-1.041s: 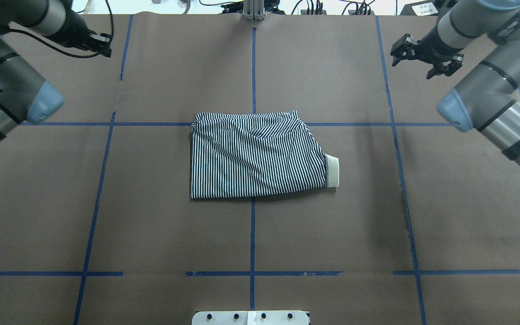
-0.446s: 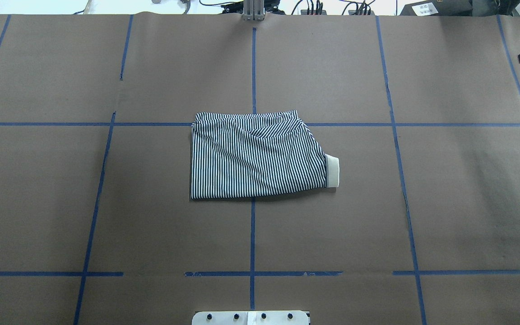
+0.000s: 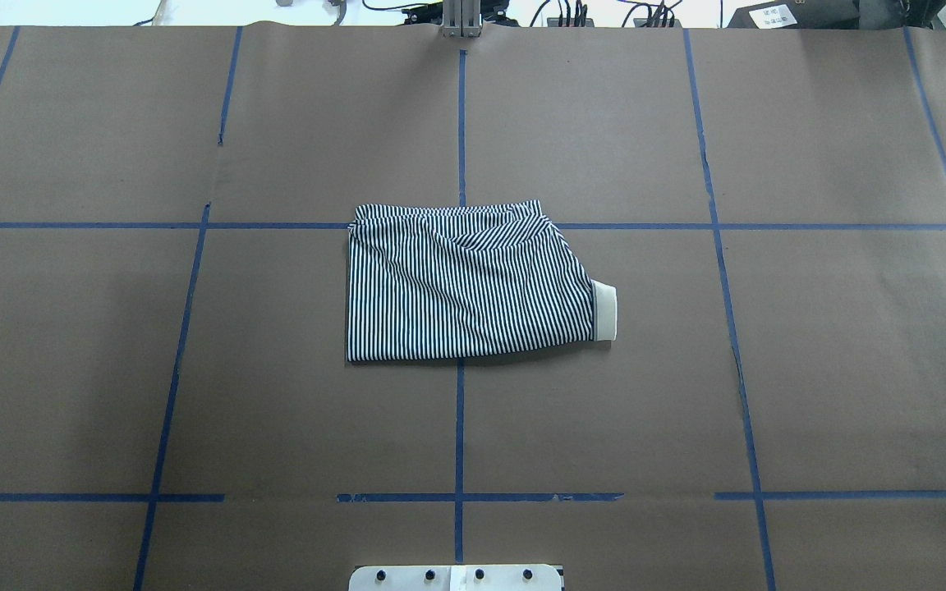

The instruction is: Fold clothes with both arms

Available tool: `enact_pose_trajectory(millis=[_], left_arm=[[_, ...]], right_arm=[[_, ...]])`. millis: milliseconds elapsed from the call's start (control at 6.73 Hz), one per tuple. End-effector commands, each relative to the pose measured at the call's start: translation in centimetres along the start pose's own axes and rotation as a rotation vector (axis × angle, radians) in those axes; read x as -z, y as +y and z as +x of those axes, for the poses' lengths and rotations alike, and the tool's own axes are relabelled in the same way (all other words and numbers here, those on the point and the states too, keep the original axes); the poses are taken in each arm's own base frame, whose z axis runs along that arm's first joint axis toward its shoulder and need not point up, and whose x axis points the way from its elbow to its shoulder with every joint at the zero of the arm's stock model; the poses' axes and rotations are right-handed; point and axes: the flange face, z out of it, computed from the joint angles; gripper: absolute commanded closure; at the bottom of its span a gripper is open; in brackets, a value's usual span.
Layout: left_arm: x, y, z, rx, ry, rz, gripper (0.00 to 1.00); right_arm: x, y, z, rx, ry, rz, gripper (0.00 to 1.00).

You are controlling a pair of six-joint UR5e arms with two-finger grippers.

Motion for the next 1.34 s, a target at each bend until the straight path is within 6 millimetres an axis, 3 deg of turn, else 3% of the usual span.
enact_pose_trajectory(millis=[0, 149, 297, 446, 595, 743, 1041, 1189], left_arm=[[1.1, 7.1, 0.3, 0.098, -0.008, -0.035, 0.00], [1.4, 14.4, 0.9, 0.050, 0.004, -0.035, 0.00], [0.5, 16.9, 0.2, 0.099, 0.038, -0.076, 0.00], [0.0, 17.5, 0.2, 0.107, 0.065, -0.088, 0.00], [-1.5, 17.6, -1.1, 0.122, 0.063, -0.111, 0.00], [-1.1, 17.2, -0.8, 0.111, 0.056, -0.103, 0.00], [-1.0, 18.6, -0.7, 0.121, 0.056, -0.114, 0.00], [-1.5, 18.3, -0.6, 0.114, 0.058, -0.120, 0.00]], right_arm=[[-0.7, 1.4, 0.8, -0.003, -0.005, -0.012, 0.00], [-0.7, 2.8, 0.6, 0.009, 0.016, -0.007, 0.00], [-1.2, 4.5, 0.5, 0.016, 0.035, -0.017, 0.00], [-1.3, 4.9, 0.5, 0.016, 0.030, -0.018, 0.00], [-1.5, 5.1, 0.5, 0.012, 0.023, -0.022, 0.00], [-1.3, 5.5, 0.3, 0.013, 0.014, -0.021, 0.00], [-1.4, 7.7, 0.6, 0.004, 0.009, -0.021, 0.00], [-1.4, 7.8, 0.4, 0.003, -0.017, -0.023, 0.00]])
